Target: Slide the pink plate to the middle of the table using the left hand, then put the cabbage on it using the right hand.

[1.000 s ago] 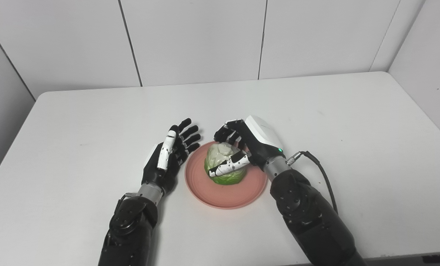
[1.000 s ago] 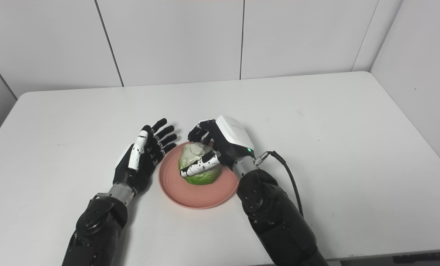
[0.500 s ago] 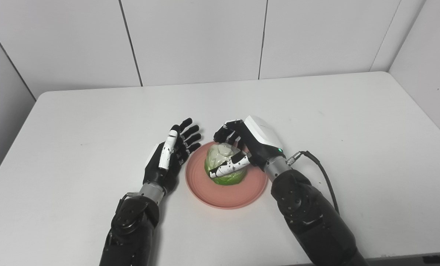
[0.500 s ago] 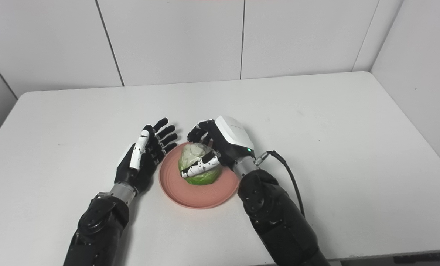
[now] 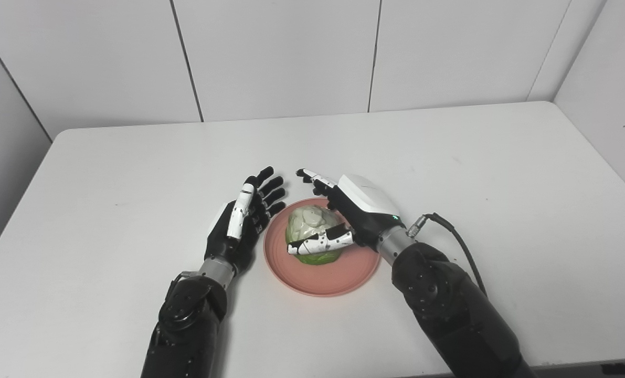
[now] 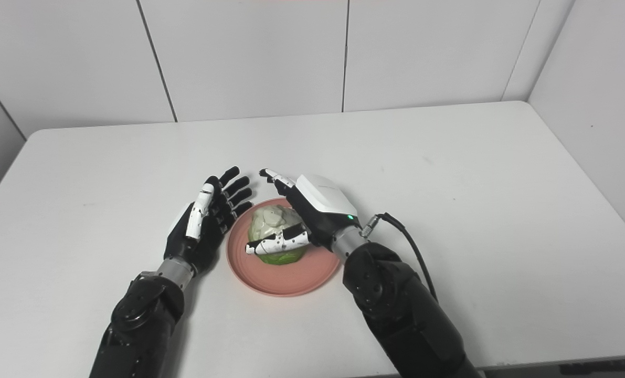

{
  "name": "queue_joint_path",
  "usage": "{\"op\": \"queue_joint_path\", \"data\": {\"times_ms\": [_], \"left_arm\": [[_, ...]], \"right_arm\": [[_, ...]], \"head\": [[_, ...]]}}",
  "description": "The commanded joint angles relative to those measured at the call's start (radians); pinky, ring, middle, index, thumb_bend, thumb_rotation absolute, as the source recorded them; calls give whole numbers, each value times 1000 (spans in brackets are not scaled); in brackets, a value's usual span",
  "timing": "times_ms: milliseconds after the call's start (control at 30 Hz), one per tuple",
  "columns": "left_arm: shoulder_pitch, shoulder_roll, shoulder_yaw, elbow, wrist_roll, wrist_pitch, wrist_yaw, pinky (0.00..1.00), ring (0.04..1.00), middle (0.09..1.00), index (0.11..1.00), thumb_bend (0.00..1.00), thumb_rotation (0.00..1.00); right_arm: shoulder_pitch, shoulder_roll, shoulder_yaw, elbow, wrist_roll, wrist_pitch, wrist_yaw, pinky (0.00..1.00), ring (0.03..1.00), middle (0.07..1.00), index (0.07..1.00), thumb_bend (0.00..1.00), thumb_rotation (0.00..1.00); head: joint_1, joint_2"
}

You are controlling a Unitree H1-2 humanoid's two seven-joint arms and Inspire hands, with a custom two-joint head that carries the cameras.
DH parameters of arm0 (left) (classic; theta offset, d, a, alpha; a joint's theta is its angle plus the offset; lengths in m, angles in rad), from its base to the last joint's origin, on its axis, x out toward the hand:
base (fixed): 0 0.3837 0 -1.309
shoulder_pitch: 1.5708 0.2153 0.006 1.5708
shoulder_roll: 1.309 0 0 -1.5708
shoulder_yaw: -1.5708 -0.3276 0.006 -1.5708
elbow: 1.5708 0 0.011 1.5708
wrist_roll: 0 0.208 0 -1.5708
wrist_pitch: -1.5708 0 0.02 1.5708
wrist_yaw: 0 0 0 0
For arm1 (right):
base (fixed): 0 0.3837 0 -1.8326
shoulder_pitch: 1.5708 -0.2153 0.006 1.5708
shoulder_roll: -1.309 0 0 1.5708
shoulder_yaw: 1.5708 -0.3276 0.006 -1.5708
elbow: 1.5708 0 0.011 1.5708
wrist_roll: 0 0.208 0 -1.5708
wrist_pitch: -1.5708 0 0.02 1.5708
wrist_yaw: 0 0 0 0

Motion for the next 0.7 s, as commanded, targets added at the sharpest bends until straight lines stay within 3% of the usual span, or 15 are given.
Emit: {"op": "queue_joint_path", "data": {"times_ms": [0,300,533,600,667], "left_arm": [[2,3,-5,10,-1,48,-6,895,913,921,912,418,1000],[5,-2,12,3,-2,40,3,889,905,909,899,408,1000],[39,4,24,-37,32,-28,35,882,900,901,895,420,1000],[57,8,29,-55,45,-51,41,909,915,927,917,424,1000],[77,12,34,-71,57,-83,46,946,941,956,947,430,1000]], "right_arm": [[-32,-3,-16,-47,3,-30,-6,651,830,939,978,1000,540],[-17,-14,-53,-89,36,-72,-33,714,899,987,1000,1000,679],[30,-15,-127,-155,105,-147,-81,778,917,983,1000,1000,730],[57,-14,-154,-177,118,-158,-103,834,943,996,1000,1000,803],[86,-9,-179,-195,118,-164,-130,853,943,989,1000,949,958]], "head": [[1,1],[7,-8],[20,-16],[23,-17],[25,-18]]}}
